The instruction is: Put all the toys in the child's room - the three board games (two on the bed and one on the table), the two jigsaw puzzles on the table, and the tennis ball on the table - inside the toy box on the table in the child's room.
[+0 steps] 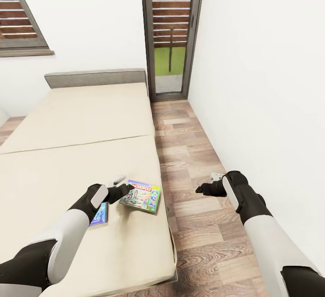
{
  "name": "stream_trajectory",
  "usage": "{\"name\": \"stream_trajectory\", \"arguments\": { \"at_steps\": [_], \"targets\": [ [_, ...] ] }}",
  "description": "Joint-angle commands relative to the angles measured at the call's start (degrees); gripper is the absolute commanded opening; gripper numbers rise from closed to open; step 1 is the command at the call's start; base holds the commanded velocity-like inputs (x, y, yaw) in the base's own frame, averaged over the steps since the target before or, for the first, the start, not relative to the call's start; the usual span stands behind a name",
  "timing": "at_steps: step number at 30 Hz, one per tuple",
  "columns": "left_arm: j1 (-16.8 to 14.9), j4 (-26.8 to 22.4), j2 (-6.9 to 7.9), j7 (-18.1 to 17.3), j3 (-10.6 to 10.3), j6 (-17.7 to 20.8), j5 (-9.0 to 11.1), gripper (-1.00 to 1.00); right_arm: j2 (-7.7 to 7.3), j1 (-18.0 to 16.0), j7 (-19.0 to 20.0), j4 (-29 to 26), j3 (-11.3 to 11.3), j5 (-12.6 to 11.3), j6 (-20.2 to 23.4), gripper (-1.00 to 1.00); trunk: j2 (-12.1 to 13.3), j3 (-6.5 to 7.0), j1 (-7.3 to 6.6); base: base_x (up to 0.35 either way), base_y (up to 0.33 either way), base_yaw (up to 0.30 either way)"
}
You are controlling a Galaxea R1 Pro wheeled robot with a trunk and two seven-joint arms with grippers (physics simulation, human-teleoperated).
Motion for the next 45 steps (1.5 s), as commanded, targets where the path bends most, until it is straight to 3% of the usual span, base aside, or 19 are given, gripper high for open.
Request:
{"name": "stream_trajectory", "arguments": {
  "at_steps": [1,25,45],
  "targets": [
    [-0.02,-0.07,-0.05,-0.10,0.43,0.35,-0.09,1.00,-0.01,-0.02,-0.20,-0.04,-0.05,-0.44,0.24,1.00,-0.02,-0.04,0.00,0.000,0.000,-0.029],
    [0.10,-0.07,-0.25,-0.01,0.43,0.21,-0.16,1.00,-0.01,-0.02,-0.20,-0.04,-0.05,-0.42,0.24,1.00,-0.02,-0.04,0.00,0.000,0.000,-0.181],
    [0.37,-0.07,-0.11,-0.01,0.64,0.20,-0.12,1.00,0.09,-0.02,-0.20,-0.04,0.01,-0.44,0.24,1.00,-0.02,-0.04,0.00,0.000,0.000,-0.033]
  ]
}}
